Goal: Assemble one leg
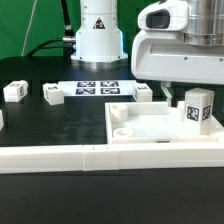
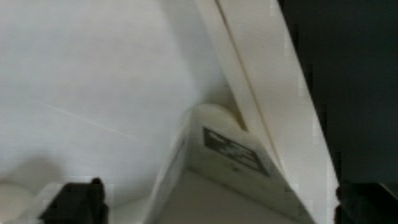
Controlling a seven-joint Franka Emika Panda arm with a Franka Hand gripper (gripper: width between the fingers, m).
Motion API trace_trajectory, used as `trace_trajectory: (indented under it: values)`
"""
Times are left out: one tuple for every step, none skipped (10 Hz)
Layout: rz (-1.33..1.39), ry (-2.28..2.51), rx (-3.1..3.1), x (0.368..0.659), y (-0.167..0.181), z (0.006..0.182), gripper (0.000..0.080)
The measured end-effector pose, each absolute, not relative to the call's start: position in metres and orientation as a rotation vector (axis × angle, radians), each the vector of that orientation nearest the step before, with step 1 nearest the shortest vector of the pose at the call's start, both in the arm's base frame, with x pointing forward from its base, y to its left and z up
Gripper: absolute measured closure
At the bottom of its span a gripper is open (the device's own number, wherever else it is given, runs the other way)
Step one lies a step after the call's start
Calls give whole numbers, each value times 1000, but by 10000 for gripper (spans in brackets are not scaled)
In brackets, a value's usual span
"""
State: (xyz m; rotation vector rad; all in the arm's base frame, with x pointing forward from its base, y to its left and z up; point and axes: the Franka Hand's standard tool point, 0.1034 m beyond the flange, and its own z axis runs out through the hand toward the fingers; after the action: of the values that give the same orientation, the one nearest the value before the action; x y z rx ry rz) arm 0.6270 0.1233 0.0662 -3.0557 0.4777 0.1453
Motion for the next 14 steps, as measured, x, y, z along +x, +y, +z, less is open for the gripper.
trace_trajectory:
  values:
    - [140,305,-3073,627,124,66,150]
    - [134,163,-3080,628,124,67,150]
    - [90,-95,-3085,632,124,68,150]
    - [83,-269,-3075,632,125,68,150]
    - [67,-477,-3057,634,125,70,150]
    - [52,-600,-3034,635,124,70,150]
    - [48,-727,-3006,636,122,69,177]
    - [48,-817,-2985,636,121,69,177]
    - [49,-786,-2993,635,121,69,361]
    - [49,-785,-2994,635,121,68,510]
    - [49,-785,-2994,635,121,68,510]
    - [51,-748,-3000,636,120,68,509]
    - [55,-693,-3010,637,117,68,509]
    - [54,-685,-3012,638,114,68,509]
